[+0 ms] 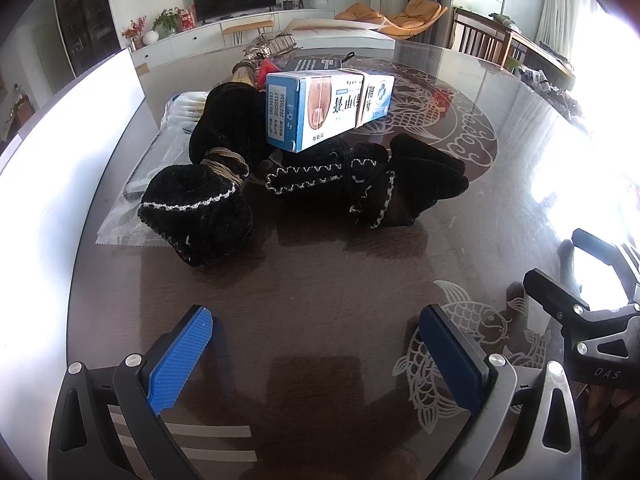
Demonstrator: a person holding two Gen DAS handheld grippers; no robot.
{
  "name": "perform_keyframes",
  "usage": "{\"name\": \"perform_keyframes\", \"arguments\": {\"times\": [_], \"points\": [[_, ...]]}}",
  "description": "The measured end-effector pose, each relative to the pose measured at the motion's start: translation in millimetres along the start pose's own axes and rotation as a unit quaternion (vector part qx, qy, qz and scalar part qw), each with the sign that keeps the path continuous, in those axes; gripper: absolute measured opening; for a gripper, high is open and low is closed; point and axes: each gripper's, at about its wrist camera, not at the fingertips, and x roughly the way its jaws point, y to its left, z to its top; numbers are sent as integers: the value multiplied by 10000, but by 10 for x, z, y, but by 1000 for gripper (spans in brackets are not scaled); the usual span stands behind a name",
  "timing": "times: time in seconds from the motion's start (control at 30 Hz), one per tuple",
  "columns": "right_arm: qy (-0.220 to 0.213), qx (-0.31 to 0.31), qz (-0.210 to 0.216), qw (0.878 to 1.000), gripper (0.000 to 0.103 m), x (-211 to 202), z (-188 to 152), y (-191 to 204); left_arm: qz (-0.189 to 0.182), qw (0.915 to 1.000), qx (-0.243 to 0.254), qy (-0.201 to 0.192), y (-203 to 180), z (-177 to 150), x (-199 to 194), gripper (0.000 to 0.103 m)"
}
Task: Organize objects
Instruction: 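Move the left tool toward the pile of black knitted slippers, then close the left tool on a black knitted slipper and lift it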
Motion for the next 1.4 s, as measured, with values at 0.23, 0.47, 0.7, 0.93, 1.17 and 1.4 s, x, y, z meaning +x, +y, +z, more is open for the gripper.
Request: {"name": "perform_keyframes", "arguments": {"times": [0.23, 0.47, 0.7, 0.93, 1.17, 1.4], "points": [[-45, -18, 7, 10000, 103, 3, -16, 4, -12, 10000, 9, -34, 120, -156, -91, 103], [-84, -24, 9, 10000, 103, -1, -25, 2, 285, 9991, -169, 281, 361, -10, -74, 103], [-90, -24, 11, 10000, 103, -6, -31, -1, 401, 9991, 4, -161, 390, 477, -41, 103], [-94, -25, 10, 10000, 103, -4, -32, -1, -546, 9975, 421, 178, -234, 876, 398, 103], [-115, -38, 21, 9999, 103, -14, -19, 7, -1257, 9892, 704, 255, -633, 812, 304, 103], [-110, -49, 31, 9999, 103, -11, -3, 15, -936, 9940, 475, 312, -120, 510, 142, 103]]}}
